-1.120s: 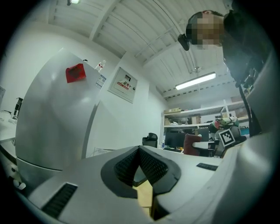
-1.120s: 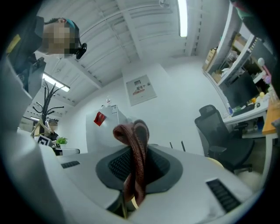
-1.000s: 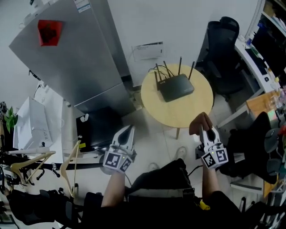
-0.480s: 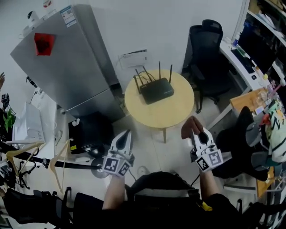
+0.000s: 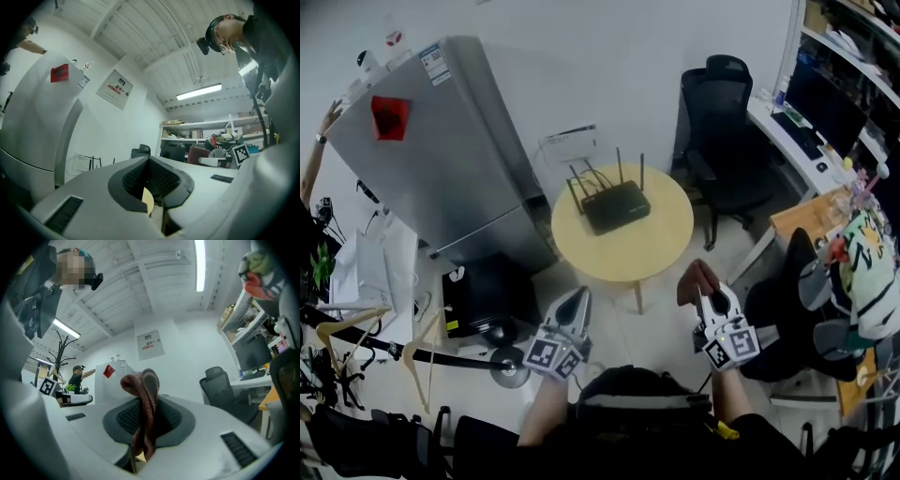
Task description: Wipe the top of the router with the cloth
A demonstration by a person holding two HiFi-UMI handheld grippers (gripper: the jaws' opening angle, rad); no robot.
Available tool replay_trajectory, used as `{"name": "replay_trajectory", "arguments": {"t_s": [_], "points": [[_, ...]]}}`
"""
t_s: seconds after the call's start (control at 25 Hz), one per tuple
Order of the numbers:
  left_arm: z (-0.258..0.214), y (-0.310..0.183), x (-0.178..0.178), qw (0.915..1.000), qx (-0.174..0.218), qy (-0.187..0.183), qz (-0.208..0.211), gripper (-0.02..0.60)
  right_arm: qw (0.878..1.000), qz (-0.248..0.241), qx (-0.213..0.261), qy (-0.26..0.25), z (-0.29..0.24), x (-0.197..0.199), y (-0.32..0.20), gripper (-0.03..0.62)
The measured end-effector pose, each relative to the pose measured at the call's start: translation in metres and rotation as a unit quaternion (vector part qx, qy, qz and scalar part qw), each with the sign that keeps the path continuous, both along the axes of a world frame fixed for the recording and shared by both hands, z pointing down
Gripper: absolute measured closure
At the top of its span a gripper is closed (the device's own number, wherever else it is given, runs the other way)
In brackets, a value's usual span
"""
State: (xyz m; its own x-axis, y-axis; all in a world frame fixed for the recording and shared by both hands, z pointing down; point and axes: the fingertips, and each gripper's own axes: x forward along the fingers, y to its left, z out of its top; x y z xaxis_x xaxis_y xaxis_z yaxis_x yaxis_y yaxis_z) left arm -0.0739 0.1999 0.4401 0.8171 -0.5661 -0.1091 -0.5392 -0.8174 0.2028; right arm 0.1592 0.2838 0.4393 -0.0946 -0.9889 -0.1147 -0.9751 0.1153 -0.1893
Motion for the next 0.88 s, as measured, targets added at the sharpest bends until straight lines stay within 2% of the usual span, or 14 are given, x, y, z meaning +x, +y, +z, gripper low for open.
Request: {"name": "replay_trajectory", "arguments": {"t_s": [0.28, 0.48, 0.88], "points": [[0.007, -0.016, -0.023, 0.9999, -0.004, -0.006, -0.015, 0.588, 1.0, 0.01, -0.013, -0.003, 0.011, -0.007, -0.003, 0.537], [0.01, -0.022, -0.022, 0.9999, -0.01, -0.003, -0.01, 0.588, 0.999, 0.009, -0.014, -0.028, 0.01, -0.005, -0.007, 0.539], [0.013, -0.034, -0.024, 0.9997, -0.016, -0.011, -0.012, 0.588, 0.999, 0.01, -0.021, -0.025, 0.007, 0.009, -0.022, 0.539]]}}
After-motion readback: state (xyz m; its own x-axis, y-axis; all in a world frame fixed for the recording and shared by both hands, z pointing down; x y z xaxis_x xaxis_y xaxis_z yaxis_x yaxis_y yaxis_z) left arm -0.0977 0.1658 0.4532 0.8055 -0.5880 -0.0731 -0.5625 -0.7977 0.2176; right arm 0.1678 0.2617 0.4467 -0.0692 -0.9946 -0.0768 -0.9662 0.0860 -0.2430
